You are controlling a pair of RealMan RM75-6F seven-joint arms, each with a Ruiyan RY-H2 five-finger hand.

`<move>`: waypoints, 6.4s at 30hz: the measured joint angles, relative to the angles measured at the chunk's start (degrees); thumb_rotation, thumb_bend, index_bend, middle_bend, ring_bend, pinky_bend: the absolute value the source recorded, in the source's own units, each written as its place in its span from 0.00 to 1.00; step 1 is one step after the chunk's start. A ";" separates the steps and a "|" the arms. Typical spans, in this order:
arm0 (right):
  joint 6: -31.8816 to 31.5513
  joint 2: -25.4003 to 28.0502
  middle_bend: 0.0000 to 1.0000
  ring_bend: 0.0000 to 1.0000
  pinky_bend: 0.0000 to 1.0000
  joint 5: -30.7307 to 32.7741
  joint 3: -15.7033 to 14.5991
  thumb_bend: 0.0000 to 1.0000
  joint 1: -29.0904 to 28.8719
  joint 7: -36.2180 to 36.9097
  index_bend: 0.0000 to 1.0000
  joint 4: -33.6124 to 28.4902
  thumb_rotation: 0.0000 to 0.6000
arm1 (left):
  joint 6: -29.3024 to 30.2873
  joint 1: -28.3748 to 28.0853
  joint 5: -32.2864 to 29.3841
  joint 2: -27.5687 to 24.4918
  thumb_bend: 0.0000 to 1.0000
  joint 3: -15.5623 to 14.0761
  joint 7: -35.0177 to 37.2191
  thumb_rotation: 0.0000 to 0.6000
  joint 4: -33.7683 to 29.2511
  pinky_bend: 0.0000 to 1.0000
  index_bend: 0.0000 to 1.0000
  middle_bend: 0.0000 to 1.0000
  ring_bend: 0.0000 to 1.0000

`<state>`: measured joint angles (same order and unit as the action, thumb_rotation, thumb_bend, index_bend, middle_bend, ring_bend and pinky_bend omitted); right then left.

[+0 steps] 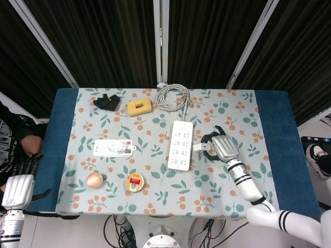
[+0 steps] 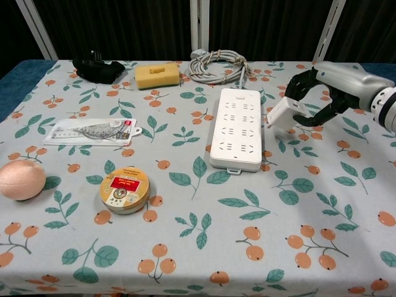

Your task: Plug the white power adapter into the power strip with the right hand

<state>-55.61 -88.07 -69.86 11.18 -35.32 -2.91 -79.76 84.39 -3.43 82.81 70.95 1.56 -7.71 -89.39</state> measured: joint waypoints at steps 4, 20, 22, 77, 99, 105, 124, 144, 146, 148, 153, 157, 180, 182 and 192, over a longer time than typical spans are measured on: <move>2.51 5.89 0.70 0.40 0.00 2.65 2.05 0.71 -1.96 -4.35 0.78 -7.15 1.00 | 0.49 0.07 0.71 0.12 0.00 -0.14 -0.20 1.00 -0.28 0.00 0.08 0.03 0.00; 0.31 7.70 0.71 0.41 0.00 42.37 5.12 0.72 -18.12 -31.95 0.79 -19.50 1.00 | 0.82 0.27 1.61 0.40 0.00 -0.53 0.65 1.00 0.38 0.00 0.08 0.03 0.00; -1.08 6.06 0.71 0.41 0.00 45.81 5.06 0.72 -20.47 -34.38 0.79 -19.27 1.00 | 0.78 0.30 1.60 0.53 0.00 -0.54 1.11 1.00 0.81 0.00 0.08 0.03 0.00; -6.56 -4.28 0.70 0.41 0.00 65.54 5.73 0.73 -33.95 -50.75 0.78 -9.35 1.00 | -0.36 0.05 1.13 1.97 0.00 -0.34 3.96 1.00 4.26 0.00 0.08 0.03 0.00; -7.11 -7.66 0.70 0.41 0.00 67.31 6.04 0.73 -35.77 -54.38 0.75 -5.67 1.00 | -0.58 0.35 0.76 2.76 0.00 -0.42 5.56 1.00 5.91 0.00 0.08 0.03 0.00; -6.98 -7.10 0.65 0.39 0.00 66.83 6.10 0.71 -35.02 -53.89 0.66 -6.62 1.00 | -0.62 0.27 0.90 2.86 0.00 -0.39 5.66 1.00 6.10 0.00 0.08 0.03 0.00; -5.79 -4.93 0.43 0.24 0.00 66.24 5.91 0.37 -33.50 -52.58 0.22 -9.43 1.00 | -0.65 0.03 1.00 2.59 0.00 -0.20 4.98 1.00 5.47 0.00 0.08 0.03 0.00; -6.16 3.10 0.29 0.07 0.00 60.48 4.09 0.32 -29.76 -48.04 0.07 -19.19 1.00 | -0.61 -0.38 1.01 1.56 0.00 0.05 2.76 1.00 3.23 0.00 0.08 0.03 0.00; -6.00 4.80 0.36 0.09 0.00 57.75 4.31 0.32 -28.14 -44.92 0.16 -21.20 1.00 | -0.36 -0.33 1.10 1.47 0.00 0.06 2.55 1.00 2.92 0.00 0.08 0.03 0.00; -5.56 6.05 0.44 0.15 0.01 54.59 4.77 0.33 -26.26 -40.86 0.28 -22.65 1.00 | -0.20 -0.23 1.10 1.41 0.00 0.04 2.37 1.00 2.66 0.00 0.08 0.03 0.00; -2.85 7.10 0.61 0.37 0.34 45.63 6.47 0.38 -21.15 -27.12 0.61 -23.77 1.00 | -0.17 -0.23 1.21 1.40 0.00 -0.05 1.99 1.00 2.21 0.00 0.08 0.03 0.00; 1.95 6.13 0.74 0.52 0.56 36.47 8.19 0.50 -16.77 -10.92 0.78 -21.75 1.00 | -0.25 -0.28 1.17 1.29 0.00 -0.07 1.64 1.00 1.84 0.00 0.08 0.03 0.00; 15.25 -12.95 1.00 1.00 1.00 -6.75 15.18 0.93 -8.27 70.90 1.00 9.94 1.00 | -0.75 -0.22 -0.16 1.23 0.00 0.25 1.68 1.00 1.69 0.00 0.08 0.03 0.00; 14.72 -13.80 1.00 1.00 1.00 -9.15 14.27 0.93 -8.66 75.13 1.00 11.94 1.00 | -0.91 -0.27 -0.27 1.25 0.00 0.28 1.69 1.00 1.73 0.00 0.08 0.03 0.00; 10.36 -16.45 1.00 1.00 1.00 -15.31 8.35 0.93 -10.99 87.29 1.00 19.42 1.00 | -1.16 -0.35 -0.61 1.39 0.00 0.38 1.86 1.00 1.99 0.00 0.08 0.03 0.00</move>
<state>-45.25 -104.53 -85.17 19.53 -46.31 84.37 -60.34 83.23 -3.78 82.20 72.34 1.94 -5.85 -87.40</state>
